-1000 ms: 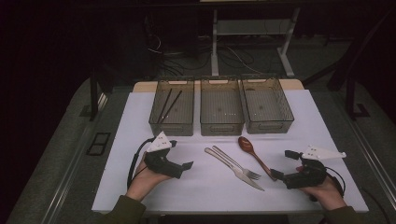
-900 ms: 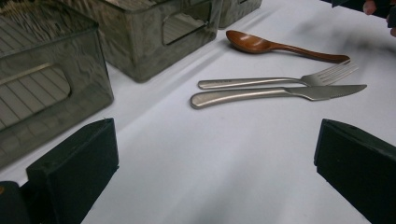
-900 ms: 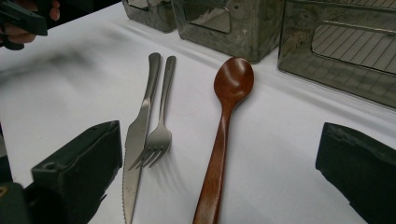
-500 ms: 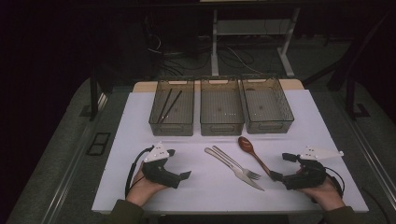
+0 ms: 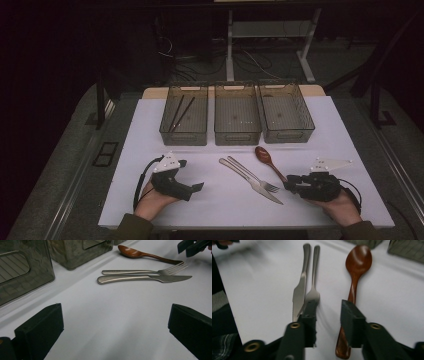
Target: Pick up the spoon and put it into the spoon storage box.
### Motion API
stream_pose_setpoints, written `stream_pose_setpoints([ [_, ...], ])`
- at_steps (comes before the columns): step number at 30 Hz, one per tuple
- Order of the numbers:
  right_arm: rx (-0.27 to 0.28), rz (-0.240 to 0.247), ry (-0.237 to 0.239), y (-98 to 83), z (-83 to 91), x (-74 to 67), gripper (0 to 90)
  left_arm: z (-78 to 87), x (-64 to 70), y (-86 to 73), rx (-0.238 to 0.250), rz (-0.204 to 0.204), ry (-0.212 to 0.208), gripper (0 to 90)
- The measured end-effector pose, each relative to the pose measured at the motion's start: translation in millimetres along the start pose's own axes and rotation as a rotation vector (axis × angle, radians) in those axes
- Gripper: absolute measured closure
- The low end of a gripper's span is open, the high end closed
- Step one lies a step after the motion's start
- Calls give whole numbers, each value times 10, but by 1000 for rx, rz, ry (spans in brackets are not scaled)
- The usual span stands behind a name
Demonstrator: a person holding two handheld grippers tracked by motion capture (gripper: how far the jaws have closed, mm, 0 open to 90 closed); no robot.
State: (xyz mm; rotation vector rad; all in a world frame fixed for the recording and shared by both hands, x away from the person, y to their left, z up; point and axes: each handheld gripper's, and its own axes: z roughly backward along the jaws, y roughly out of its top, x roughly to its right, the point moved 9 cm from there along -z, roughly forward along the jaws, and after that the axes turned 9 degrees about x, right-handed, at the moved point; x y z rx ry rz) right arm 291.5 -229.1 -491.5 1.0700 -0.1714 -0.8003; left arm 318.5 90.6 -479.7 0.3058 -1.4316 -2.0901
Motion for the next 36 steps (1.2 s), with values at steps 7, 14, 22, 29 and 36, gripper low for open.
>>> stream_pose_setpoints([
  [7,-72,-7,-5,-89,-59,1,880,-6,7,-2,7,-13,-4,0],
  [14,-121,20,-8,-168,-84,8,886,-19,22,-22,0,-17,-18,0],
  [22,-141,41,-29,-199,-67,48,886,-33,45,-33,-11,-27,-27,0],
  [29,-148,50,-61,-198,-36,132,886,-32,43,-26,-3,-22,-26,0],
  [36,-162,54,-96,-190,-26,252,887,-23,40,-18,-1,-20,-27,0],
])
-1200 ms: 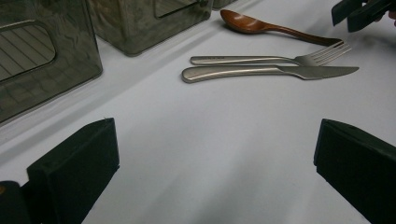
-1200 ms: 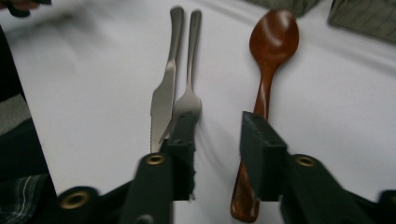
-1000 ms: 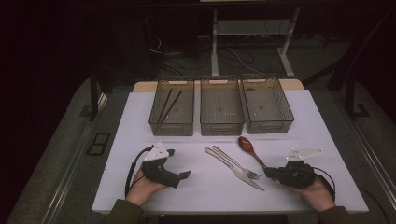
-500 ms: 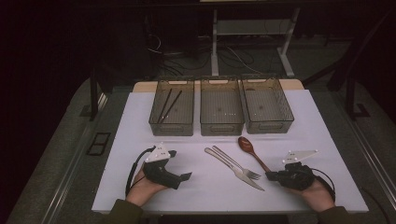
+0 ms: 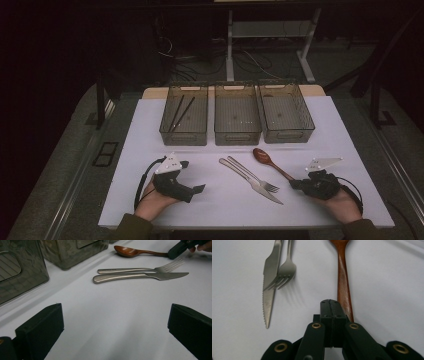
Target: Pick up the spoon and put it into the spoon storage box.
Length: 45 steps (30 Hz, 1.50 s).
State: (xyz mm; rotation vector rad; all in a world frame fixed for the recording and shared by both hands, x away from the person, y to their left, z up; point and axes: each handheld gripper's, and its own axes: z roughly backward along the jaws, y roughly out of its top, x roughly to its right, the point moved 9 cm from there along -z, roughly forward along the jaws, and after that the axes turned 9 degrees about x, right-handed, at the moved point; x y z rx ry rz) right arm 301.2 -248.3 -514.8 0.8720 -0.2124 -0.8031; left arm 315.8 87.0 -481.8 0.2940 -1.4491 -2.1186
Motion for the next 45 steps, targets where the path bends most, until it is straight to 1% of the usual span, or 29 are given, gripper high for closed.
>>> stream_pose_setpoints([
  [4,4,7,-18,17,0,66,887,-1,-1,2,3,6,-1,0],
  [8,7,-2,-26,37,-17,152,887,2,0,12,13,15,-7,0],
  [10,11,4,-39,54,-23,210,887,2,-4,12,14,12,-8,0],
  [16,17,0,-70,89,-32,363,887,-21,-12,27,35,-1,0,0],
  [19,24,-9,-78,102,-38,432,887,-30,-20,17,26,-17,-3,0],
  [22,27,-17,-82,118,-47,475,887,-49,-5,-7,27,0,-25,0],
  [24,25,-14,-92,127,-49,508,886,-54,-4,-24,13,-9,-27,0],
  [26,30,-20,-95,136,-57,539,887,-58,5,-24,17,-13,-26,0],
  [28,32,-24,-94,140,-55,553,886,-54,13,-25,13,-5,-27,0],
  [30,34,-24,-86,144,-38,546,886,-48,14,-21,12,-5,-21,0],
  [31,43,-28,-85,157,-27,540,878,-46,11,-17,12,-3,-19,0],
  [34,79,-30,-58,220,15,503,790,-39,13,-15,10,2,-15,0],
  [37,104,-32,-28,270,47,455,702,-38,16,-22,4,9,-20,0],
  [39,114,-41,9,300,61,410,641,-40,19,-26,2,8,-16,0],
  [41,116,-47,31,324,59,371,577,-38,21,-26,1,11,-8,0],
  [43,115,-41,24,347,54,354,506,-35,26,-22,2,5,-8,0],
  [45,118,-38,26,376,49,348,482,-33,26,-24,0,6,-5,0],
])
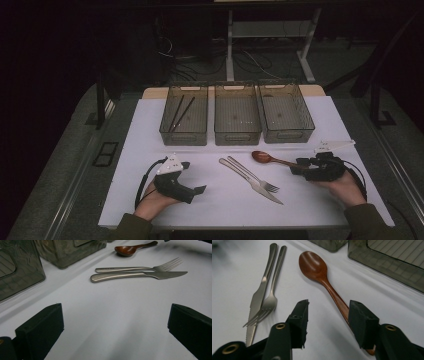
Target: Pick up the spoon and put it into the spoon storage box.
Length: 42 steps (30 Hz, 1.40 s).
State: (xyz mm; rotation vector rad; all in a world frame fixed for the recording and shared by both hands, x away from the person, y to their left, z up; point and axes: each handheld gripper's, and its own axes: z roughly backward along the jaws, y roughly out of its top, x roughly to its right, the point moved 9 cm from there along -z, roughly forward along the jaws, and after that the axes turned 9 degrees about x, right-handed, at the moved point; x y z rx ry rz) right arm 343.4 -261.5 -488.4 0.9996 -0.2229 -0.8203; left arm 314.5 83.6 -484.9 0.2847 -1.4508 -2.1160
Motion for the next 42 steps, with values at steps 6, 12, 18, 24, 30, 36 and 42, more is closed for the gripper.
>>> stream_pose_setpoints([
  [6,18,0,5,136,-34,5,405,-8,-4,-5,-10,-13,14,0],
  [12,28,12,19,303,-115,-10,362,-23,17,-8,-21,-15,5,0],
  [18,21,42,37,428,-270,-53,344,-18,26,0,-15,-25,5,0],
  [24,7,30,55,498,-429,-79,365,-12,38,9,-11,-30,1,0],
  [30,-11,22,72,530,-609,-77,392,5,31,31,-5,-37,13,0],
  [36,-46,24,108,514,-787,-99,440,-4,-1,25,-3,-24,14,0],
  [42,-90,41,117,437,-887,-100,482,-3,1,25,-2,-28,14,0],
])
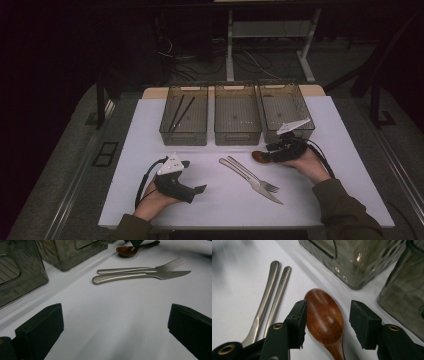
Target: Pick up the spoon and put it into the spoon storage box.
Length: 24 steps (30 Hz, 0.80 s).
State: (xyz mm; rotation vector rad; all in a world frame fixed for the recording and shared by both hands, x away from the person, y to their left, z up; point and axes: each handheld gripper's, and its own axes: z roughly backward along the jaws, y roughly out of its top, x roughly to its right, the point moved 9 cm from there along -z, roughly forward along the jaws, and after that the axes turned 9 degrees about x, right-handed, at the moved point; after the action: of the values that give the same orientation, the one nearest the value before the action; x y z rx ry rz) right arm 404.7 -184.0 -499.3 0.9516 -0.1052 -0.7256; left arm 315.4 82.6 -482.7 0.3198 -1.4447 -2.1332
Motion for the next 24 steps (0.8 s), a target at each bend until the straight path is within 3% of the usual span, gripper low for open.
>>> stream_pose_setpoints([
  [11,-37,19,7,-79,-70,-17,504,3,11,6,2,-6,-2,0],
  [24,-64,102,-3,-128,-97,-62,534,-5,29,-6,-5,-12,-10,0],
])
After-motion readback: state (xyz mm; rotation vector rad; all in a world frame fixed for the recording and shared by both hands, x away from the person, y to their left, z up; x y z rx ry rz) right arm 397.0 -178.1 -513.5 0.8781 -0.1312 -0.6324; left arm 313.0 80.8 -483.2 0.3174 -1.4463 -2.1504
